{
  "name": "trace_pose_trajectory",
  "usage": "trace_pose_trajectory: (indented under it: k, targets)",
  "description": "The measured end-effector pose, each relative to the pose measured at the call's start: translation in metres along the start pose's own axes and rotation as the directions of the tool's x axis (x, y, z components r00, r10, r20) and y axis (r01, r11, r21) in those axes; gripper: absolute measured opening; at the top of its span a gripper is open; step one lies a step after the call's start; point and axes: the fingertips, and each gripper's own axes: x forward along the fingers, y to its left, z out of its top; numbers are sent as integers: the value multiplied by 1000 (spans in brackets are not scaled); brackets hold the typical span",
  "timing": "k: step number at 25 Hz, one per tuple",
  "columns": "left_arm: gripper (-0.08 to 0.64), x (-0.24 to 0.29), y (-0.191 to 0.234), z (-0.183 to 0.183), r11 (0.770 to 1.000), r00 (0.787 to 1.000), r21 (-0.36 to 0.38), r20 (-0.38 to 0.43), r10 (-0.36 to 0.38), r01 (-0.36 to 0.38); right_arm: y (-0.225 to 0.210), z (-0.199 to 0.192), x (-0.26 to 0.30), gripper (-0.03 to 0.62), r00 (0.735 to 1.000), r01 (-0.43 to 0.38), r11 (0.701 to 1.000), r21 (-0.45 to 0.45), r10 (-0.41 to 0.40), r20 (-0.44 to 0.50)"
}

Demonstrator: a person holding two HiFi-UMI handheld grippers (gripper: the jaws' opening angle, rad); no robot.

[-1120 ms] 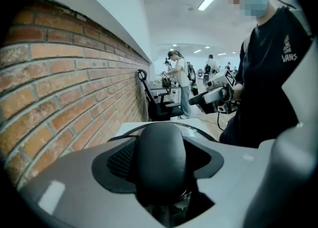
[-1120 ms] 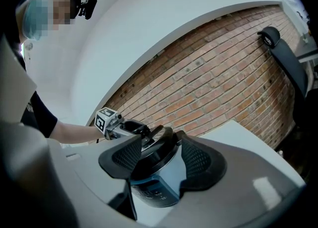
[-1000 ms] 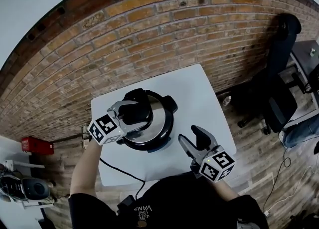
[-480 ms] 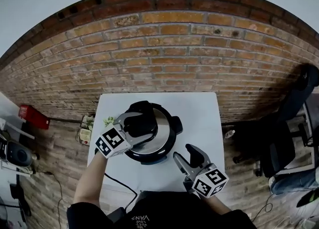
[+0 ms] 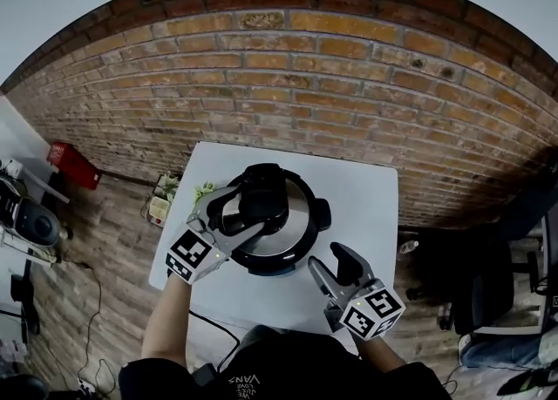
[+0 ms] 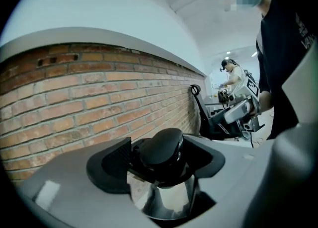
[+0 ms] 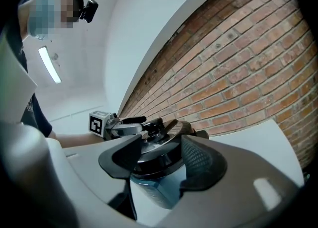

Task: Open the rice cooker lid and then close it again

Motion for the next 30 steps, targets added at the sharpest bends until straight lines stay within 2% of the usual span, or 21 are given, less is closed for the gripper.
trace_pose_trajectory:
  k: [5,8,15,18,21,26,28,30]
  targets:
    - [304,-48,-6,14,989,985,-46,88,147,-144,11,7,-7,242,1000,3,1000,-26,-2,25]
    - [302,-81,-16,14,966,961,-125,130,242,-227,22,11,-14,242,999,3,999,-44,-1,42]
    - [302,-150,-63,7,913,911,-208,152,384,-351,59,8,-45,242,999,-1,996,-93,4,41]
    - [301,-172,-91,0,896,899,-238,144,415,-375,77,0,-63,242,999,-1,992,-123,6,37]
    - [299,-192,-122,-2,890,897,-264,142,418,-373,93,-14,-80,239,1000,2,989,-149,1,18]
    - [295,-223,-167,-11,870,885,-318,154,439,-376,118,-41,-106,228,1000,-3,989,-149,2,-9]
    - [268,-232,-181,-9,866,882,-330,162,443,-375,128,-49,-114,206,1000,-9,987,-159,5,-26]
    - [210,-242,-188,-10,852,867,-350,174,467,-389,135,-55,-120,141,999,-18,985,-169,12,-36]
